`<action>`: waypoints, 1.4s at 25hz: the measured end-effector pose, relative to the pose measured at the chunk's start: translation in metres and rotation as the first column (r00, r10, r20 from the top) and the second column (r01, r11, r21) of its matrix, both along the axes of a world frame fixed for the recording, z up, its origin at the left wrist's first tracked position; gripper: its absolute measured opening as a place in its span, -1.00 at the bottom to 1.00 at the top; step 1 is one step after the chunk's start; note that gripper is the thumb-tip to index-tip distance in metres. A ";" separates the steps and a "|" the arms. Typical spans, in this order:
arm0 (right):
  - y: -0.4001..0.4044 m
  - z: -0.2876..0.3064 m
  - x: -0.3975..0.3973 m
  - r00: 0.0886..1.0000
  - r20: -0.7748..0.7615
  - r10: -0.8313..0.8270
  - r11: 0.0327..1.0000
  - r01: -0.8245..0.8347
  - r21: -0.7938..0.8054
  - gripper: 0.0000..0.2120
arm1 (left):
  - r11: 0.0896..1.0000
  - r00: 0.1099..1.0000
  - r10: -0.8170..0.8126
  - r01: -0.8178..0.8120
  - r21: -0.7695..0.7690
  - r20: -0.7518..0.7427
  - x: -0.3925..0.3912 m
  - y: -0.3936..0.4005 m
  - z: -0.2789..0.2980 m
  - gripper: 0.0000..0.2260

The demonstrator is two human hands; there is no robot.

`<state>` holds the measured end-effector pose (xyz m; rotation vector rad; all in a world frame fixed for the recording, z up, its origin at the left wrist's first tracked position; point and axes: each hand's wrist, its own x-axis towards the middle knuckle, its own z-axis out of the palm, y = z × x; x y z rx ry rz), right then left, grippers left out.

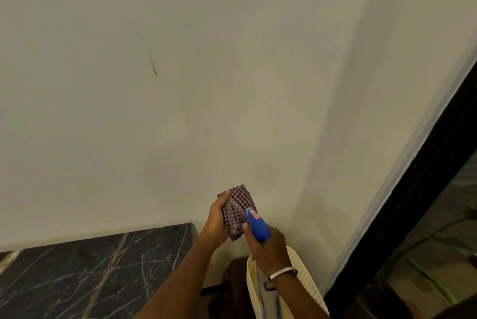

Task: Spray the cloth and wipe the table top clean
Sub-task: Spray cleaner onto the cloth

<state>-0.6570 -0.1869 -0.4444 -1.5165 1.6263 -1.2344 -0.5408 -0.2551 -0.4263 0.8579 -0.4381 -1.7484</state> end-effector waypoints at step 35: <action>0.028 0.074 0.065 0.982 -0.191 -0.015 0.992 0.039 0.120 -0.79 | 0.988 1.000 0.015 -0.011 -0.153 0.024 0.088 0.023 0.071 -0.69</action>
